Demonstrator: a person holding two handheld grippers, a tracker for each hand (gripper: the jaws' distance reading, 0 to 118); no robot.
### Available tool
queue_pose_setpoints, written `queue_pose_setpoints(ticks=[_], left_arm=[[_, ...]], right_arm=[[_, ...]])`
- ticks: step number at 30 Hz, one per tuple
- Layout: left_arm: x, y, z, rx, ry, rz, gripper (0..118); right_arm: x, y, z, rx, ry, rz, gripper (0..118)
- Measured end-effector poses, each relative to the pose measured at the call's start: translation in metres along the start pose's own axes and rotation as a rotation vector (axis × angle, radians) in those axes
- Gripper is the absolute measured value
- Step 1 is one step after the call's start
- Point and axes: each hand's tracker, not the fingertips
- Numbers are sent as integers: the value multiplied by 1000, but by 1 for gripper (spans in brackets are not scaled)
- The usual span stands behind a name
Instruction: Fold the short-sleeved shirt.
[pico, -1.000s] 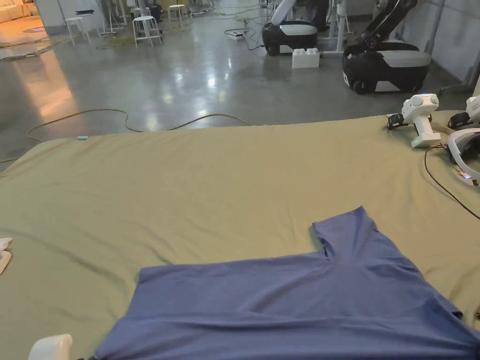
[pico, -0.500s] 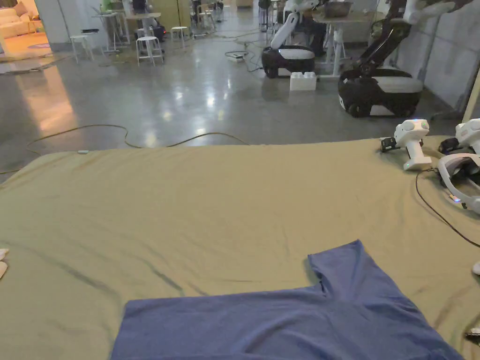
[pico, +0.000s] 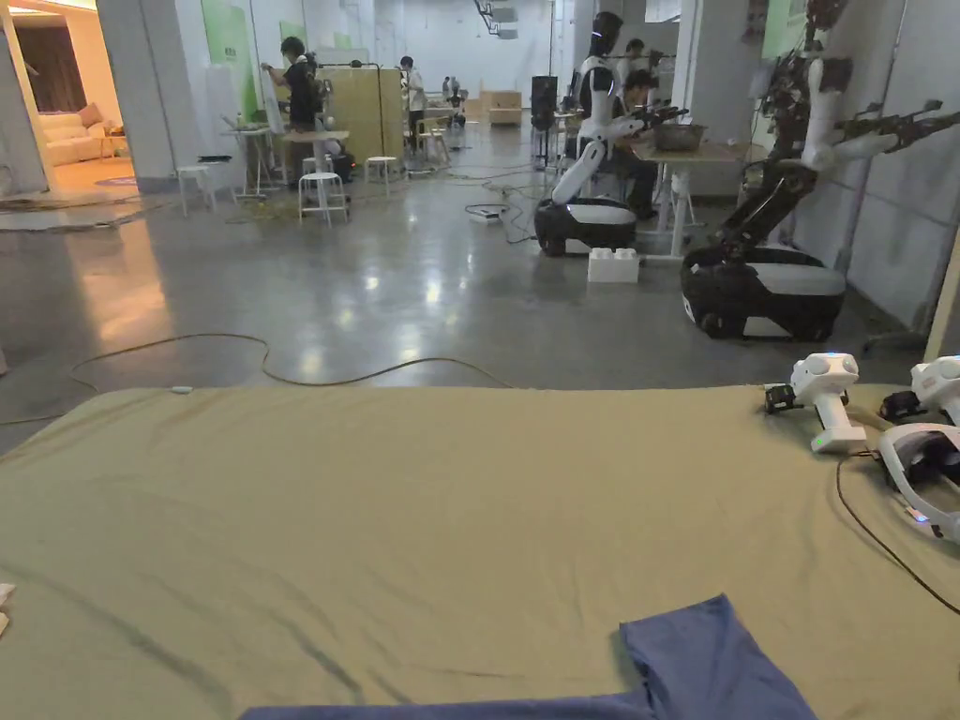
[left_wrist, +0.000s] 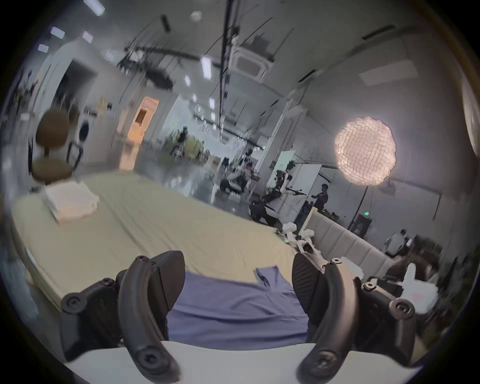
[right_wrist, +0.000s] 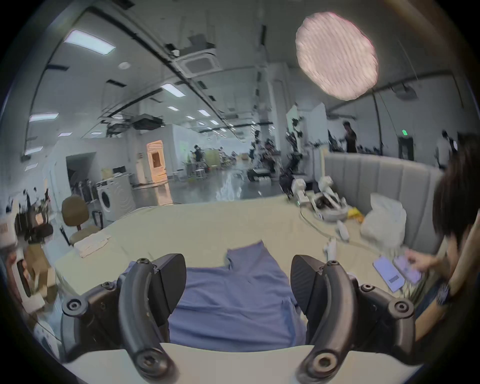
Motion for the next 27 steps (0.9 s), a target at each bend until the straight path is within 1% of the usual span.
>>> queue_pose_setpoints(ticks=[1, 2, 3, 4, 5, 6, 7, 8, 9, 11, 15, 21, 24, 26, 27], left_arm=[[8, 4, 5, 16, 21, -65, 60], [18, 8, 9, 34, 81, -137, 33], [26, 12, 11, 39, 132, -216, 33], [34, 14, 11, 48, 173, -284, 24], [37, 15, 12, 62, 218, -324, 12], [40, 16, 15, 73, 221, -351, 8], [38, 17, 17, 66, 195, -343, 0], [37, 17, 19, 61, 190, -339, 0], [40, 17, 21, 87, 209, -343, 0], [40, 19, 22, 78, 187, -348, 0], [42, 17, 18, 81, 203, -371, 0], [39, 12, 9, 49, 191, -348, 0], [33, 10, -2, 10, 184, -329, 0], [23, 8, -21, -79, 178, -316, 0], [16, 4, -34, -117, 185, -311, 5]], right_arm=[[-8, 7, 3, 16, 8, 35, 63], [-15, 12, 7, 38, 10, 73, 45], [-21, 16, 10, 52, 27, 108, 45], [-27, 19, 12, 71, 22, 125, 36], [-29, 20, 13, 74, 9, 130, 19], [-33, 22, 15, 87, -4, 130, 1], [-34, 23, 17, 98, 12, 115, 0], [-36, 25, 18, 98, 46, 94, 0], [-32, 23, 16, 92, 46, 92, 0], [-37, 22, 17, 107, 32, 105, 0], [-36, 23, 15, 116, 56, 111, 0], [-34, 19, 11, 95, 41, 129, 0], [-31, 13, 6, 73, 31, 133, 0], [-29, 7, 0, 50, 32, 123, 0], [-27, 3, -4, 35, 31, 113, 0]])
